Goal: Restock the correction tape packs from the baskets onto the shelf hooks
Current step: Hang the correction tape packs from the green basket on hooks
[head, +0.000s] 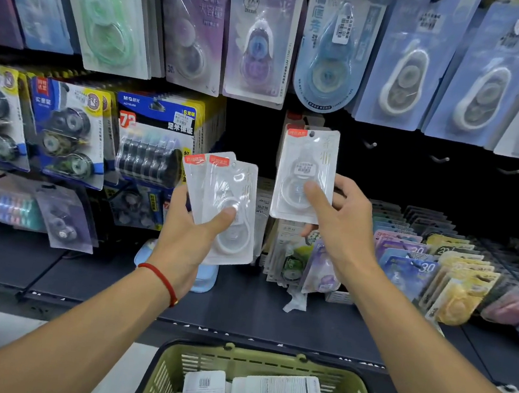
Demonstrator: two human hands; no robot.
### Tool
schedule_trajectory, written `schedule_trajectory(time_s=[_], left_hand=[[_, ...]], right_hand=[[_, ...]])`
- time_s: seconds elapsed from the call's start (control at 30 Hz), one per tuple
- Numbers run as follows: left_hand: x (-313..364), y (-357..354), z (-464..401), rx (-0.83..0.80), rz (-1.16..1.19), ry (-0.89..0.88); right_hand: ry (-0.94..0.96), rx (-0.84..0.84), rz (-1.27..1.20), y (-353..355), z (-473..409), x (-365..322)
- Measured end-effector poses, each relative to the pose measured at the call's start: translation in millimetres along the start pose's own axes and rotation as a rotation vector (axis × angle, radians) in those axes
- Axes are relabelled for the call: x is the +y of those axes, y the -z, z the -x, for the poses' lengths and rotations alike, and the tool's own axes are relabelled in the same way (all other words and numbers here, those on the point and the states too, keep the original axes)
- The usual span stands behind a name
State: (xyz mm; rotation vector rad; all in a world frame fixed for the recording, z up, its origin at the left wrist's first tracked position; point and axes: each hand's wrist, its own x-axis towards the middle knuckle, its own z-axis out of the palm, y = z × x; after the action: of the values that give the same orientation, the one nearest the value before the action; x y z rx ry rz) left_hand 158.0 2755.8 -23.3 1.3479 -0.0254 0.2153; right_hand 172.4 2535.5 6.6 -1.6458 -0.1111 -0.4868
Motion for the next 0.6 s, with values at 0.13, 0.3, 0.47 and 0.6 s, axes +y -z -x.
schedule_trajectory(time_s=[0.13, 0.3, 0.47, 0.6], left_hand=[[3, 1, 0, 0.041, -0.004, -0.02], [6, 0, 4, 0.026, -0.025, -0.041], [6, -7, 11, -0.056, -0.05, -0.079], [4, -4, 6, -0.059, -0.021, -0.04]], right_hand=[[-0.05, 0.039, 0.015, -3, -1, -2], [-0.401, -0.21, 0.519, 1, 8, 14], [-0.159, -0.468, 0.328, -22, 24, 11], [-0.148, -0.291, 0.178, -29, 24, 13]])
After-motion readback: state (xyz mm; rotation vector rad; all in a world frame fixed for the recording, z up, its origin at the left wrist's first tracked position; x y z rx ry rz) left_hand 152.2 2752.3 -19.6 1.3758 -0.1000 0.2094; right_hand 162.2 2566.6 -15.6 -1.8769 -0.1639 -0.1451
